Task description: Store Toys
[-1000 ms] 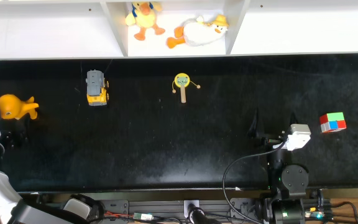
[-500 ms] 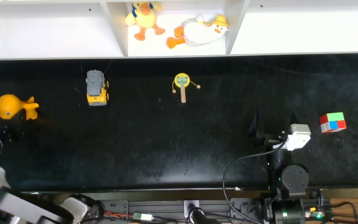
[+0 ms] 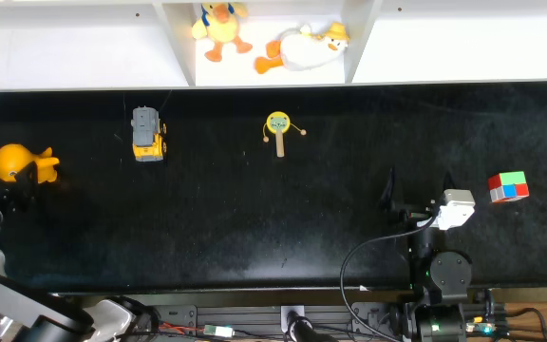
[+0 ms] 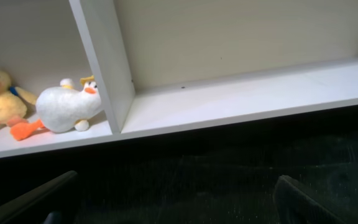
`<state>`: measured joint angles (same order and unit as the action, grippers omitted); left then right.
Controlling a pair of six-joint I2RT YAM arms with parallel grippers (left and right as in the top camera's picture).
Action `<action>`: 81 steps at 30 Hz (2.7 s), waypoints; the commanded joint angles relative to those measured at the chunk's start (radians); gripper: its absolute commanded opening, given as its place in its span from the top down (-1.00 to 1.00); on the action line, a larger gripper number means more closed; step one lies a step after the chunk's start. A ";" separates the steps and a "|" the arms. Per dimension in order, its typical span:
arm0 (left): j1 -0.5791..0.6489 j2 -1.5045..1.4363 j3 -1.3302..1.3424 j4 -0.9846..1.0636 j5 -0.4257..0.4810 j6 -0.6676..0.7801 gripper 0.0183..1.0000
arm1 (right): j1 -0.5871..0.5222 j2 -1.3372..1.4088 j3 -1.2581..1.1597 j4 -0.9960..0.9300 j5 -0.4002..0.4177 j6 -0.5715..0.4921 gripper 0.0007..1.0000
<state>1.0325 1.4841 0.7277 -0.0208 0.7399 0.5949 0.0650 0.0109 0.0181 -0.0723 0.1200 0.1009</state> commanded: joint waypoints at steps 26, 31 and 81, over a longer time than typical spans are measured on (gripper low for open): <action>-0.053 0.038 -0.003 0.058 -0.068 -0.089 0.65 | -0.005 -0.007 -0.013 0.005 0.001 0.004 -0.99; -0.053 0.036 -0.003 0.056 -0.035 -0.108 0.96 | -0.005 -0.007 -0.013 0.005 0.001 0.004 -0.99; -0.485 -0.020 0.514 -0.315 -0.559 -0.589 0.96 | -0.005 -0.007 -0.013 0.005 0.001 0.004 -0.99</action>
<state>0.5758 1.4300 1.1648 -0.3634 0.2008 0.0265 0.0650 0.0109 0.0181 -0.0731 0.1192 0.1009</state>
